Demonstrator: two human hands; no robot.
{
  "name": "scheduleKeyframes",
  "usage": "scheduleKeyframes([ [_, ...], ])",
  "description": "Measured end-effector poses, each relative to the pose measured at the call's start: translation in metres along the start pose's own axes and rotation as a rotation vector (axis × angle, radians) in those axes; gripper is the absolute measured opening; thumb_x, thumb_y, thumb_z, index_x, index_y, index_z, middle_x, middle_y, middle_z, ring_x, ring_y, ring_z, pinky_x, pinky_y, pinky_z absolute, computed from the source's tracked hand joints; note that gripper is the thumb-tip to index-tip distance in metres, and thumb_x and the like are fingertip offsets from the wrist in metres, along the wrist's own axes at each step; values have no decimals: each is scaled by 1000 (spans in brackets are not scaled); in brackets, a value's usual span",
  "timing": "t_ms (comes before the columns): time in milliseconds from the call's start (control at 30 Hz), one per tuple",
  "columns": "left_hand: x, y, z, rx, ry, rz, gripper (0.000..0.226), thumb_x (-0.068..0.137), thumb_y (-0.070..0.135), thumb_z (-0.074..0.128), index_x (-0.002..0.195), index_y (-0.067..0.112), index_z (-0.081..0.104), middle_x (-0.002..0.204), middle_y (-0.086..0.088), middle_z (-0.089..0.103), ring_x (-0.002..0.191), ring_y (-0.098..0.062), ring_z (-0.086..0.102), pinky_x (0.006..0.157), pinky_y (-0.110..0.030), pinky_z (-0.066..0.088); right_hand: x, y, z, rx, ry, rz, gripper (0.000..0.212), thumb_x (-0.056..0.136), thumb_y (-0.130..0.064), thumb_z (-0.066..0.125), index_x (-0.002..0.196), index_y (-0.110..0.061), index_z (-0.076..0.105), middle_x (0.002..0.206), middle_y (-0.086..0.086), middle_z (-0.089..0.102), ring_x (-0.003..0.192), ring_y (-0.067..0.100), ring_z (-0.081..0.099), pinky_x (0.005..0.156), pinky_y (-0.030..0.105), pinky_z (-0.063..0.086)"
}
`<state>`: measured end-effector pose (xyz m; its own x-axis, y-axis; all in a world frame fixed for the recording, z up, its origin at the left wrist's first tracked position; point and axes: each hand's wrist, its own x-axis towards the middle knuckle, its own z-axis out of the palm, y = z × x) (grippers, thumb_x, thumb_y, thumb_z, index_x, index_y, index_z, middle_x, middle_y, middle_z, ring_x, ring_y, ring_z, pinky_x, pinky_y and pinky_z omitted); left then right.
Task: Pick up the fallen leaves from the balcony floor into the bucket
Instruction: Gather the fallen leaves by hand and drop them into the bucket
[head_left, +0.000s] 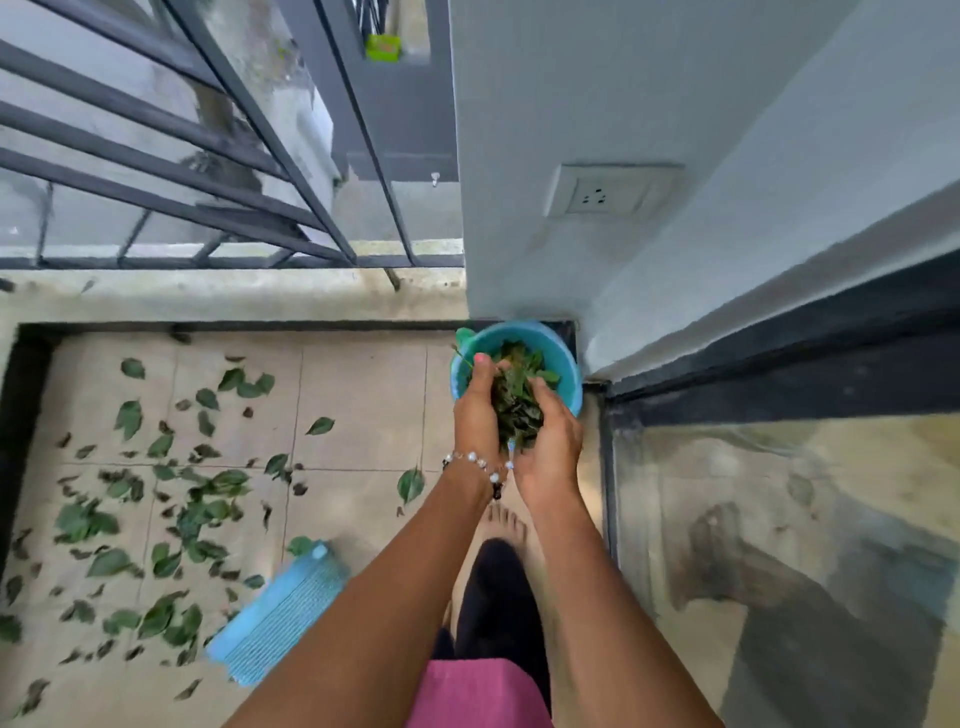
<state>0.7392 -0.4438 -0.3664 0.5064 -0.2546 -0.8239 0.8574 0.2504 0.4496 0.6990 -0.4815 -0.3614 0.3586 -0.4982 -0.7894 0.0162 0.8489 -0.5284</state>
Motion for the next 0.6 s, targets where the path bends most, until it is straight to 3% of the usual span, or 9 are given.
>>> scheduleKeyframes([
  [133, 76, -19, -8, 28, -29, -74, 70, 92, 66, 39, 129, 10, 61, 126, -18, 64, 118, -32, 60, 107, -49, 42, 91, 21, -19, -50, 45, 91, 20, 94, -20, 59, 112, -15, 67, 113, 10, 71, 102, 25, 68, 78, 35, 58],
  [200, 102, -24, -13, 74, 23, -107, 63, 94, 67, 32, 112, 19, 69, 112, -15, 70, 102, -26, 67, 97, -45, 49, 126, 32, -32, -110, 43, 144, 26, 94, -29, 60, 118, -20, 66, 116, 5, 70, 108, 23, 65, 88, 40, 55],
  [300, 123, -27, -12, 96, 76, -176, 57, 96, 67, 23, 89, 27, 63, 88, 1, 70, 81, -17, 65, 75, -35, 50, 157, 40, -44, -197, 72, 197, 36, 95, -44, 55, 126, -26, 59, 132, 0, 59, 126, 19, 51, 110, 43, 39],
  [367, 127, -25, -10, 70, 103, -207, 59, 95, 69, 20, 97, 26, 61, 86, -1, 65, 89, -20, 63, 83, -37, 47, 162, 38, -47, -243, 113, 220, 47, 96, -49, 51, 136, -24, 49, 146, 0, 44, 138, 19, 37, 116, 39, 28],
  [467, 119, -19, -3, -17, 132, -221, 64, 93, 72, 23, 132, 28, 48, 113, -7, 59, 120, -29, 55, 102, -43, 42, 151, 25, -46, -266, 136, 223, 61, 95, -50, 50, 145, -16, 39, 153, 0, 34, 143, 18, 28, 118, 35, 25],
  [533, 100, -10, 5, -25, 148, -205, 64, 97, 65, 24, 143, 25, 39, 130, -4, 50, 129, -29, 49, 99, -38, 42, 139, 16, -43, -277, 131, 216, 60, 96, -47, 51, 143, -13, 40, 150, 2, 39, 141, 17, 32, 117, 33, 26],
  [600, 79, 1, 11, -17, 184, -172, 63, 100, 56, 28, 147, 15, 35, 119, -3, 42, 117, -15, 58, 85, -27, 45, 123, 6, -40, -296, 107, 207, 60, 96, -46, 52, 142, -10, 41, 147, 5, 44, 138, 16, 37, 117, 33, 27],
])
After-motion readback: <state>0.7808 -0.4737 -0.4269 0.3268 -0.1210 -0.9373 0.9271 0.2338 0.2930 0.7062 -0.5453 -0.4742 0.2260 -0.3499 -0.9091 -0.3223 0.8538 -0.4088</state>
